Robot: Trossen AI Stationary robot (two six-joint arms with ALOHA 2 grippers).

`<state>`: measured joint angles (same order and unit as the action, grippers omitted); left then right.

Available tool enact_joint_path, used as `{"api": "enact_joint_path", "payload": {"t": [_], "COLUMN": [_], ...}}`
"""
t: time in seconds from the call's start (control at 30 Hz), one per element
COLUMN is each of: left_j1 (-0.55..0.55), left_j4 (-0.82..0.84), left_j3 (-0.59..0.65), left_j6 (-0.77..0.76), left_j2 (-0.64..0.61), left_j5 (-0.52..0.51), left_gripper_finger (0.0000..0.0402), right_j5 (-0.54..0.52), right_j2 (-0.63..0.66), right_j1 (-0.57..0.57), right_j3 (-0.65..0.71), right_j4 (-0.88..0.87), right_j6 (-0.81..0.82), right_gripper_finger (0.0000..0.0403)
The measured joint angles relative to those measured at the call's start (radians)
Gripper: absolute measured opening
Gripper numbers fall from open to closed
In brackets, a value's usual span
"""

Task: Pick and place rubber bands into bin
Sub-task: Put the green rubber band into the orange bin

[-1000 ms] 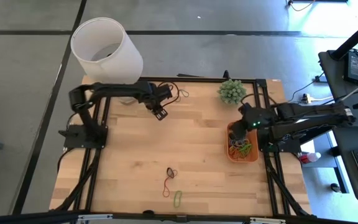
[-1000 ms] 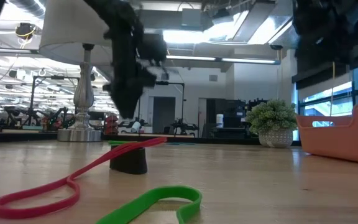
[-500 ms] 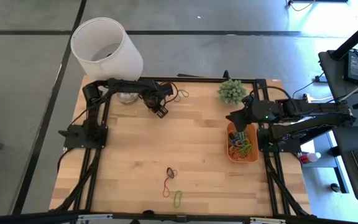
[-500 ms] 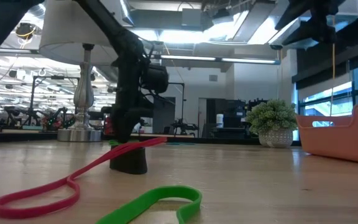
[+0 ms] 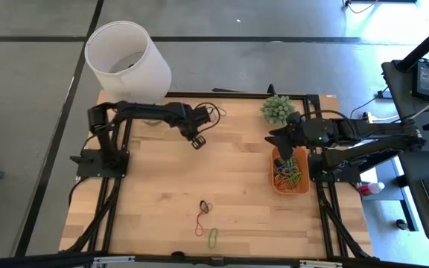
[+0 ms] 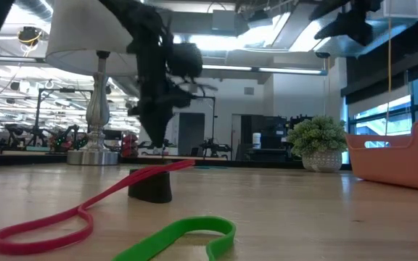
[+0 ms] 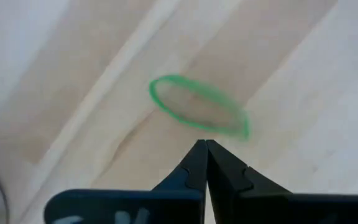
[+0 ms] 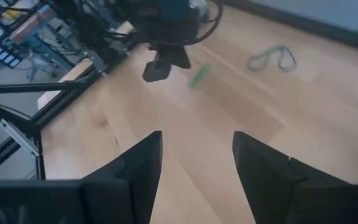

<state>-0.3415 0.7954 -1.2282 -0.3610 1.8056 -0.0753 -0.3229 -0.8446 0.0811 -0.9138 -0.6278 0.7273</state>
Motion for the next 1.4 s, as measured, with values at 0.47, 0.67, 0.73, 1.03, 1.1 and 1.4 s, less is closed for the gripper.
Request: {"api": "enact_joint_path", "payload": {"t": [0.47,0.67,0.73,1.03,1.1,1.4], "left_j1": [0.2,0.204,0.198,0.137,0.124,0.085], "left_j4": [-0.078,-0.089,-0.114,-0.191,-0.197,-0.186], "left_j3": [-0.003,-0.003,-0.003,-0.003,-0.003,-0.01], "left_j6": [-0.173,-0.246,-0.249,-0.273,-0.273,-0.331], "left_j2": [-0.204,-0.176,-0.154,0.006,0.042,0.172], "left_j5": [-0.193,-0.176,-0.177,-0.194,-0.194,-0.11], "left_gripper_finger": [0.0001,0.0025,0.0045,0.0143,0.0155,0.0158], "right_j5": [0.068,0.097,0.098,0.107,0.107,0.106], "right_j2": [-0.185,-0.228,-0.231,-0.231,-0.231,-0.231], "right_j1": [0.0,0.0,0.0,0.0,0.0,0.0], "right_j3": [0.0,0.0,0.0,0.0,0.0,0.0], "right_j4": [0.108,0.107,0.109,0.111,0.112,0.12], "right_j6": [-0.161,-0.159,-0.157,-0.155,-0.155,-0.157], "right_gripper_finger": [0.0199,0.0199,0.0199,0.0199,0.0199,0.0199]}}
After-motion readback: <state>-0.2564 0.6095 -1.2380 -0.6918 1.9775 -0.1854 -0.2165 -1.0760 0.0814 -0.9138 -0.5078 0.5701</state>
